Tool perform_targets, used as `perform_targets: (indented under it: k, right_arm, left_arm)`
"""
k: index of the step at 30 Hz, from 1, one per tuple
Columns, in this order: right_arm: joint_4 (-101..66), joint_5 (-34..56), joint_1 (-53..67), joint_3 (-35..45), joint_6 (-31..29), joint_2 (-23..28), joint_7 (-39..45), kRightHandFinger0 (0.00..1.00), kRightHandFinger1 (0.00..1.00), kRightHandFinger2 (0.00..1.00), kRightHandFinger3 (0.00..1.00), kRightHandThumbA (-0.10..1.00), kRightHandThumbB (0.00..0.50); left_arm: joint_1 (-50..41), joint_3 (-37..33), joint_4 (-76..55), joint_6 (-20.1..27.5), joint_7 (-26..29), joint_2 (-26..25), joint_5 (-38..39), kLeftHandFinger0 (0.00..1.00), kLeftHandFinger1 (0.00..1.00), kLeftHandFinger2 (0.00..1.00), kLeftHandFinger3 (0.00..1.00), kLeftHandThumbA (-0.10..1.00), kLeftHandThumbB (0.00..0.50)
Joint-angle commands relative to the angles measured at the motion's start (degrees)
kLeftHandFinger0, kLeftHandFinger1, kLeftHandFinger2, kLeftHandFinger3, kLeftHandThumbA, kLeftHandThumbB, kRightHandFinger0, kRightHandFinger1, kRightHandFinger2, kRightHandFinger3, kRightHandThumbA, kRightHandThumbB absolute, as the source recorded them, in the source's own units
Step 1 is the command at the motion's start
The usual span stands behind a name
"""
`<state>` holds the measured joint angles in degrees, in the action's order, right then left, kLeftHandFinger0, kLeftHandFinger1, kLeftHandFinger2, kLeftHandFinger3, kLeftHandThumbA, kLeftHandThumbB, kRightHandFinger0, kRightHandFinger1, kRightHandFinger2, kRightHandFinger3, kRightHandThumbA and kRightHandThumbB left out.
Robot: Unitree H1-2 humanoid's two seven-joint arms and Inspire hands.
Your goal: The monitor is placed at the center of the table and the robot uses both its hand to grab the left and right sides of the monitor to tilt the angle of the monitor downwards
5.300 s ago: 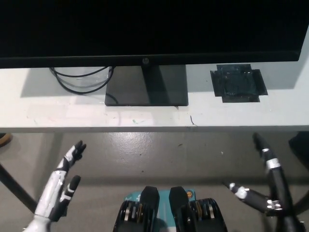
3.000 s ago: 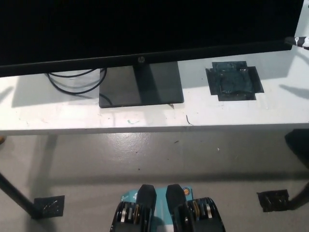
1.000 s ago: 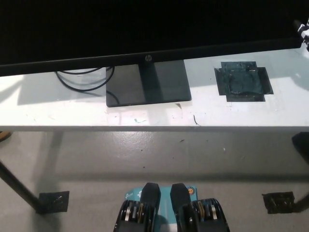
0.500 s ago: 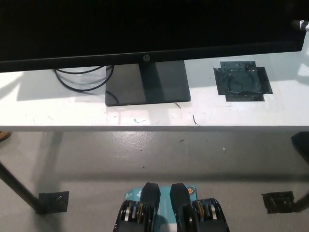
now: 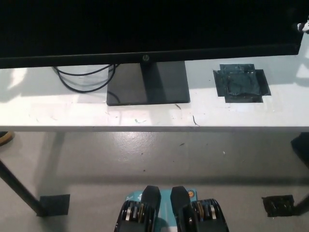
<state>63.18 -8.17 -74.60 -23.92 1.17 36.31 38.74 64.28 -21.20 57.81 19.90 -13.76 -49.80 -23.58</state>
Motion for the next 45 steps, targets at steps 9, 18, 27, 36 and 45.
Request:
perform_targets:
  k: [9,18,27,36,45]
  right_arm:
    - [2.26,-16.17,-6.17,-7.23,-14.57,-6.65,-24.57,1.0,1.0,1.0,1.0,0.39,0.5]
    - [5.95,-20.64,-8.25,-10.23,-17.12,-8.55,-36.07,1.0,1.0,1.0,1.0,0.44,0.5]
    - [9.27,-31.28,-8.36,-18.51,-15.84,-9.82,-60.78,1.0,1.0,1.0,1.0,0.56,0.5]
    - [11.26,-32.0,-7.25,-20.29,-10.55,-10.45,-69.16,1.0,1.0,1.0,1.0,0.58,0.5]
    - [7.61,-24.53,-1.93,-12.93,-15.31,-6.81,-64.96,1.0,1.0,1.0,1.0,0.62,0.5]
  left_arm:
    - [17.1,-24.61,9.73,2.76,20.14,6.03,-28.26,1.0,1.0,1.0,1.0,0.63,0.492]
    - [20.82,-34.75,16.61,-1.36,33.56,9.72,-32.85,1.0,1.0,1.0,1.0,0.55,0.5]
    - [21.53,-39.68,18.76,-8.29,39.62,12.77,-34.62,1.0,1.0,1.0,1.0,0.55,0.5]
    - [21.74,-41.31,19.8,-8.86,40.37,13.51,-33.86,1.0,1.0,1.0,1.0,0.64,0.5]
    - [17.39,-35.19,19.07,-5.51,37.26,11.23,-25.49,1.0,1.0,1.0,1.0,0.62,0.482]
